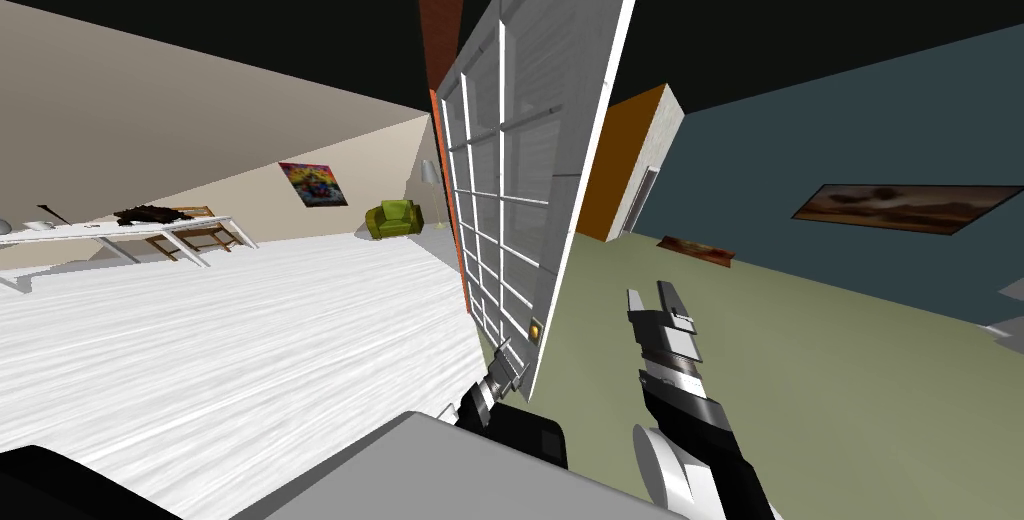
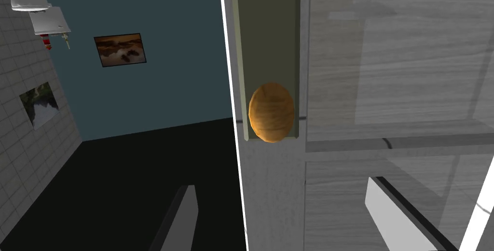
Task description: Push the door open
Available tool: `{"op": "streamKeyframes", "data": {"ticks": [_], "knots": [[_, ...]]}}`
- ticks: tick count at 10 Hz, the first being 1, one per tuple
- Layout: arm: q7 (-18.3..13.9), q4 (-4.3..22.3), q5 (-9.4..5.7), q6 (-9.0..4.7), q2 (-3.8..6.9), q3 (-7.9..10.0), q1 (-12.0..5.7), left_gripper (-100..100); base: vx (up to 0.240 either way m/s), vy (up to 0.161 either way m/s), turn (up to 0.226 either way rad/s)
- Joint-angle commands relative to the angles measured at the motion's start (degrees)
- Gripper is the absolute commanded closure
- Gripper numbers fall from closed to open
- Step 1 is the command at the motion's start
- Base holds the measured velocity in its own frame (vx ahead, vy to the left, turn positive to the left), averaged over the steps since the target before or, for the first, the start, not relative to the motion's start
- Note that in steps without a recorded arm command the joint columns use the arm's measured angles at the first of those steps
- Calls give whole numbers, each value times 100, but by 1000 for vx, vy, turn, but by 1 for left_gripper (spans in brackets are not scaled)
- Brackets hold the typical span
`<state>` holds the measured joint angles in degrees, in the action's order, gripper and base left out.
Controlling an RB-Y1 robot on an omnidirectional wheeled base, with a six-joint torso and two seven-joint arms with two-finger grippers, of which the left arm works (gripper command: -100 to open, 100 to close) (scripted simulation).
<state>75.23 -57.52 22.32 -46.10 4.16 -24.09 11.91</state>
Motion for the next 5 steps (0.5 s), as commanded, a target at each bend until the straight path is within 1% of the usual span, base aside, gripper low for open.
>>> {"op": "streamKeyframes", "data": {"ticks": [1, 3, 4, 5], "knots": [[2, 14, -3, 14, -8, 15, -27, -100, 162, -126, -15], [9, 56, -9, 31, -57, 43, -75, -100, 188, -132, -19], [11, 72, -11, 38, -86, 54, -93, -100, 139, -97, -23], [9, 55, -8, 35, -69, 45, -79, -100, 56, -41, -4]]}}
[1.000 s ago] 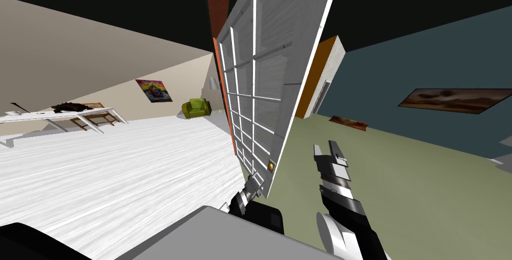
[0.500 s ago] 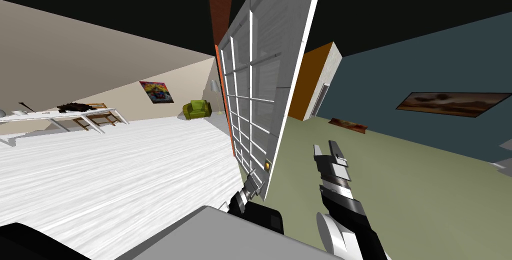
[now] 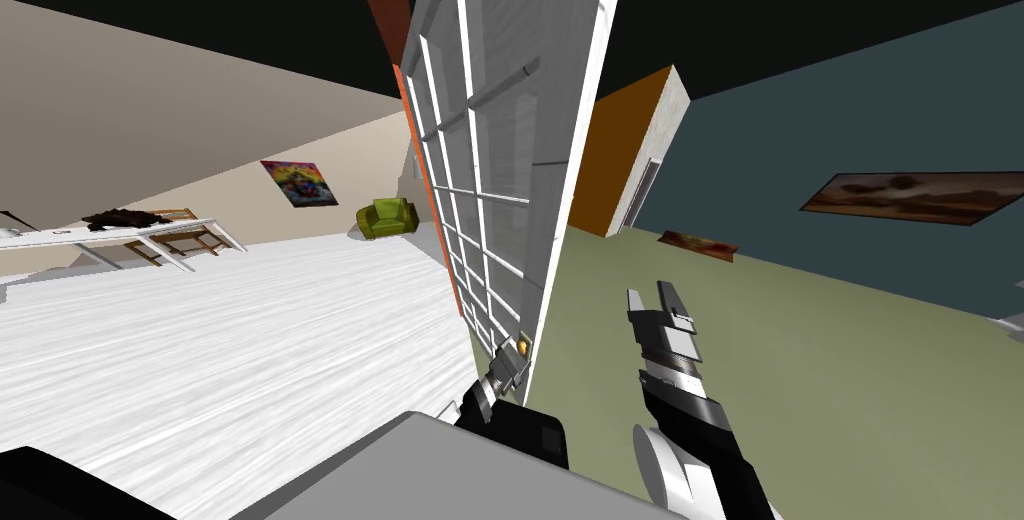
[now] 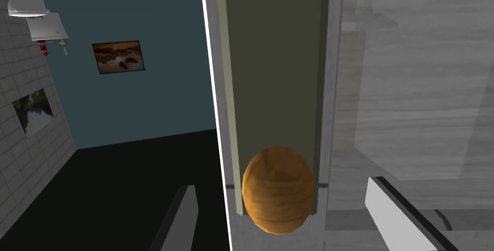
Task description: Push the door open
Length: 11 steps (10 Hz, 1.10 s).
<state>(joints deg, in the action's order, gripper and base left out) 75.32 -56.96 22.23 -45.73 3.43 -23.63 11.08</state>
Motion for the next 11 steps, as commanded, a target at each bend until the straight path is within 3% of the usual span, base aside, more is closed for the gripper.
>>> {"op": "streamKeyframes", "data": {"ticks": [1, 6, 7, 11], "knots": [[-1, -1, 0, -2, 5, -1, 4, 100, 0, 0, 0], [-1, -1, 0, -2, 5, -1, 4, 100, -13, 10, -1], [34, -43, -36, -29, 47, 42, 80, -100, -120, 48, 142], [70, -74, -77, -68, 15, 92, 156, -100, -170, 56, 75]]}}
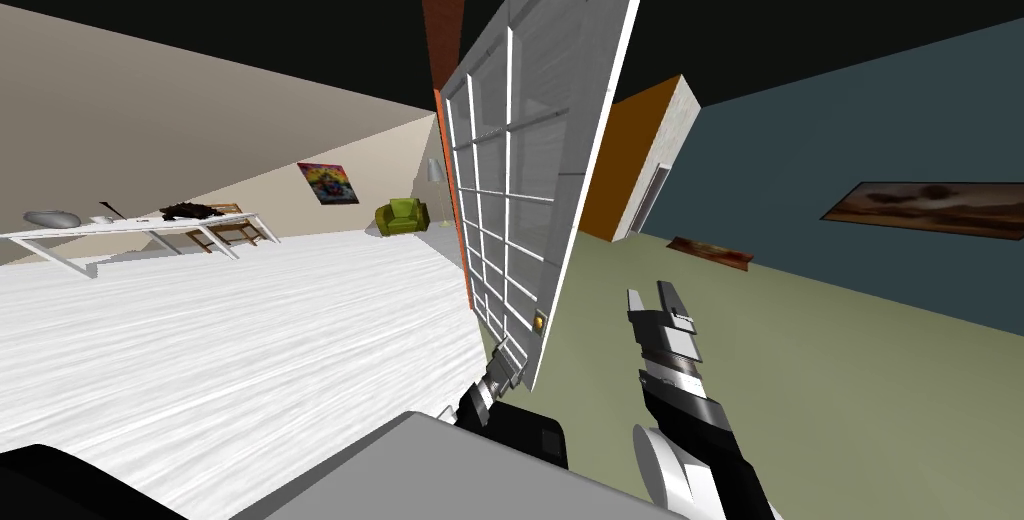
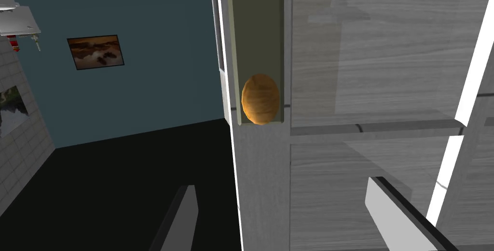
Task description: Push the door open
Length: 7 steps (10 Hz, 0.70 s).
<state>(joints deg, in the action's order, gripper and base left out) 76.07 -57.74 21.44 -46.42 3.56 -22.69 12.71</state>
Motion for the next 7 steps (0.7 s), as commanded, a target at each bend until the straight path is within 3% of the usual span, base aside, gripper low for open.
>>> {"op": "streamKeyframes", "data": {"ticks": [1, 4, 7], "knots": [[20, 33, -7, -12, 26, 19, -22, -100, 48, -51, -33], [38, 63, -14, -23, 23, 36, -43, -100, 152, -101, -7], [73, 124, -27, -45, -51, 70, -83, -100, 178, -128, -17]]}}
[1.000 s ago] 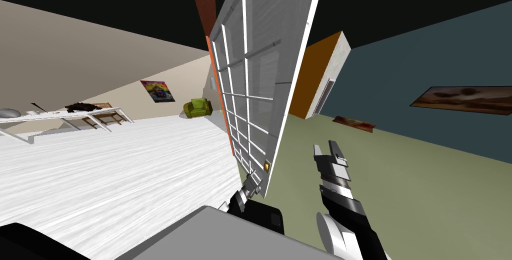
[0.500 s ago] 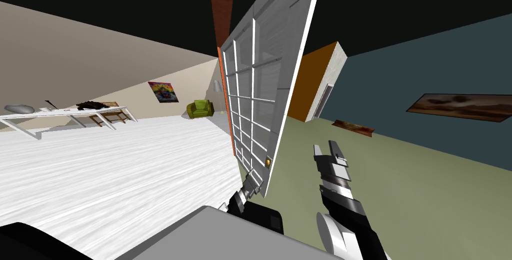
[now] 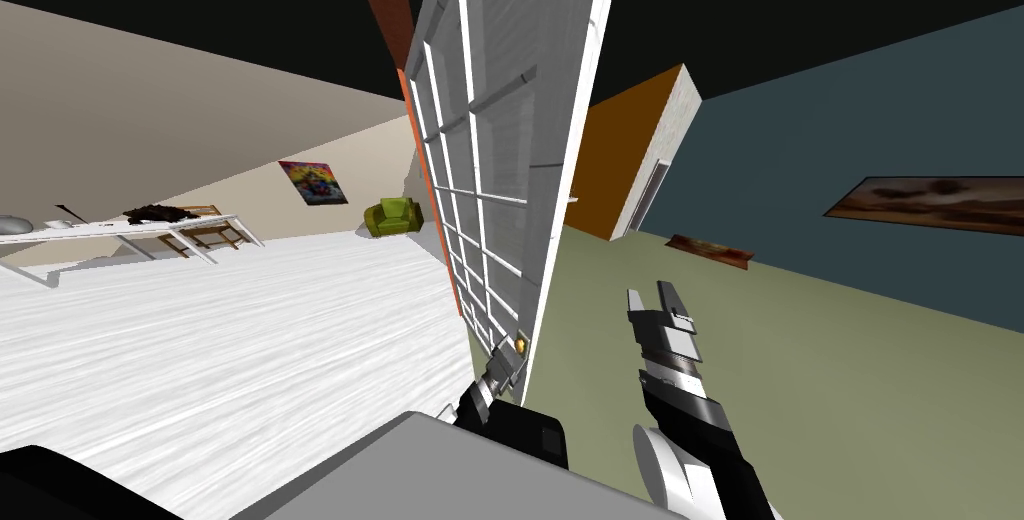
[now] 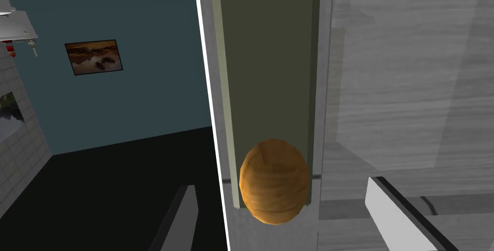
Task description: Push the door open
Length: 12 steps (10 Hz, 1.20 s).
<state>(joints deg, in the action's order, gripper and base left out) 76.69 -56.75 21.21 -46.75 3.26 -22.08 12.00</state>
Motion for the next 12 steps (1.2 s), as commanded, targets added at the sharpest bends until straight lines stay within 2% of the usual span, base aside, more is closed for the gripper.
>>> {"op": "streamKeyframes", "data": {"ticks": [1, 2, 3, 8, 9, 11, 12], "knots": [[21, 43, -8, -18, -66, 20, -24, -100, 152, -108, -8], [11, 24, -4, -6, -41, 12, -17, -100, 70, -53, 5], [11, 24, -4, -6, -41, 12, -17, 100, -9, 6, 2], [11, 24, -4, -6, -41, 12, -17, 100, -15, 12, -2], [32, -45, -42, 27, 16, 63, 49, -100, -173, 0, 145], [45, -91, -67, 49, -24, 97, 92, -100, -215, 56, 98], [40, -78, -55, 42, -12, 80, 79, -100, -79, 40, 6]]}}
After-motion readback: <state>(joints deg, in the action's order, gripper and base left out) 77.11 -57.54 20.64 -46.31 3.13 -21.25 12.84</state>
